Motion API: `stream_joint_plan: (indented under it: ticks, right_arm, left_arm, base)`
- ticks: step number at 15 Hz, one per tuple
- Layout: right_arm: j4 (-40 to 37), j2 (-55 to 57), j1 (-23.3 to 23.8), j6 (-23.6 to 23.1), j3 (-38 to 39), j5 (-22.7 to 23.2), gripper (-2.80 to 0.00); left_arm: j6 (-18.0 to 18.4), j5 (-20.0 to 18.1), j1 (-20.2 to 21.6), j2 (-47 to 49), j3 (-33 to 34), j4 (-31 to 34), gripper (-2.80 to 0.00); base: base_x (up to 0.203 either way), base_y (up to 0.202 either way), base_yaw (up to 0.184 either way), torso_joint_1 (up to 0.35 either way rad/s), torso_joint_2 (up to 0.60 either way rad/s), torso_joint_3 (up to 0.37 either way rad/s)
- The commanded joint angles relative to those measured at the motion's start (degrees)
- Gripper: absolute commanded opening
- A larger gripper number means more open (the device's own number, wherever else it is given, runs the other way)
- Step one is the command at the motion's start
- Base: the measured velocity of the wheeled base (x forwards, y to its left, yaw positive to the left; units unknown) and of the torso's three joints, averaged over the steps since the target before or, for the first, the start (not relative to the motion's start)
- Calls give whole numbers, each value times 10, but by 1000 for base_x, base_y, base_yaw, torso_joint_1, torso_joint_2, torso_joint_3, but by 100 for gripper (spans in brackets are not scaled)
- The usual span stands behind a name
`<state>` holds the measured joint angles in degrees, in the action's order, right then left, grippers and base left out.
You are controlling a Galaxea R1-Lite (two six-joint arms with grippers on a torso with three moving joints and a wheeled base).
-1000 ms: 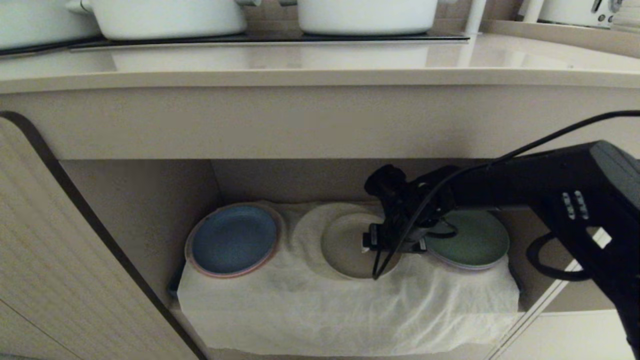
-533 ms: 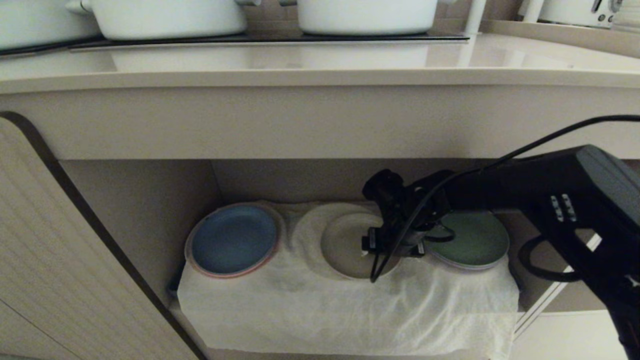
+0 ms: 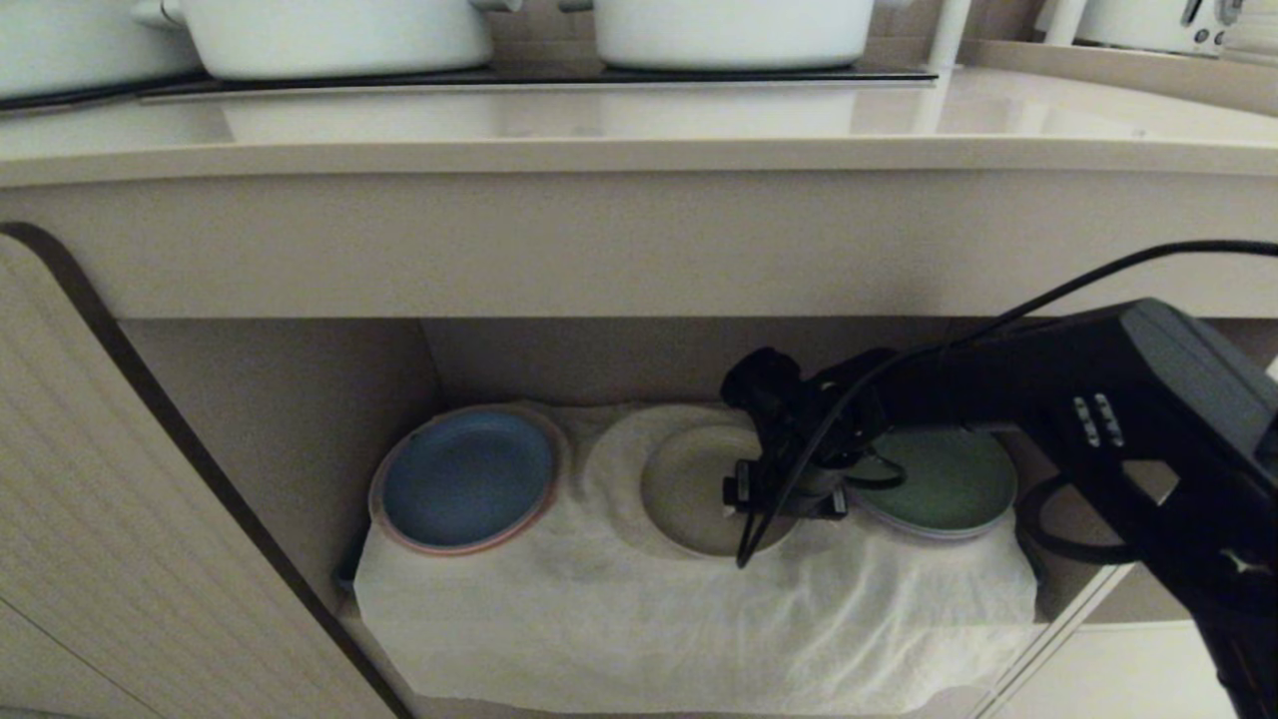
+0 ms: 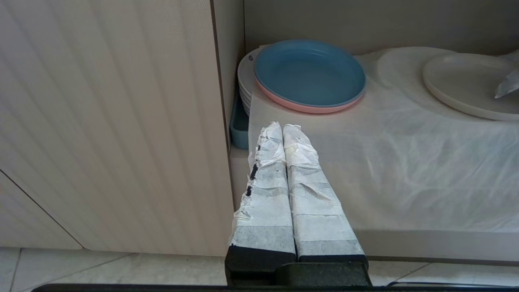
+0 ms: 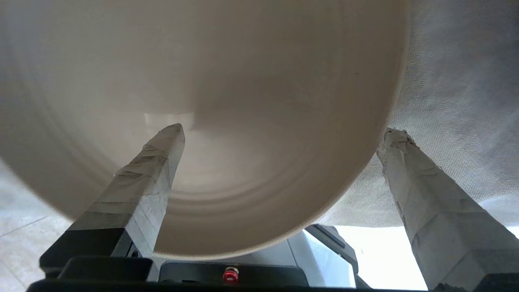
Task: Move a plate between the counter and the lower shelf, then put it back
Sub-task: Pick up the plate in the cupboard
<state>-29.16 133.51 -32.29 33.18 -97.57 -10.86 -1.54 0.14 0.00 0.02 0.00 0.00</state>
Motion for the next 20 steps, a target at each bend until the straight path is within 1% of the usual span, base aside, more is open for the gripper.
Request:
stream_joint_plan:
  ticks: [1, 5, 7, 10, 14, 15, 18, 20]
  right_arm:
    - [0, 5, 5, 2, 0, -1, 0]
    - [-4, 8, 10, 10, -19, -3, 0]
    - [-4, 10, 13, 11, -19, -2, 0]
    - [-4, 10, 13, 27, -19, -3, 0]
    - [-3, 10, 12, 28, -18, -7, 0]
    - [-3, 10, 12, 28, -18, -9, -280]
    - [-4, 12, 13, 31, -18, -8, -280]
    - [-4, 17, 12, 47, -19, -9, -280]
  left_arm:
    - [0, 0, 0, 0, 0, -1, -280]
    - [0, 0, 0, 0, 0, 0, -280]
    - [0, 0, 0, 0, 0, 0, -280]
    - [0, 0, 0, 0, 0, 0, -280]
    - [0, 0, 0, 0, 0, 0, -280]
    - [0, 0, 0, 0, 0, 0, -280]
    - [0, 0, 0, 0, 0, 0, -280]
    - [0, 0, 0, 0, 0, 0, -280]
  base:
    - [0, 0, 0, 0, 0, 0]
    - [0, 0, 0, 0, 0, 0]
    - [0, 0, 0, 0, 0, 0]
    - [0, 0, 0, 0, 0, 0]
    - [0, 0, 0, 0, 0, 0]
    - [0, 0, 0, 0, 0, 0]
    - [0, 0, 0, 0, 0, 0]
    - [0, 0, 0, 0, 0, 0]
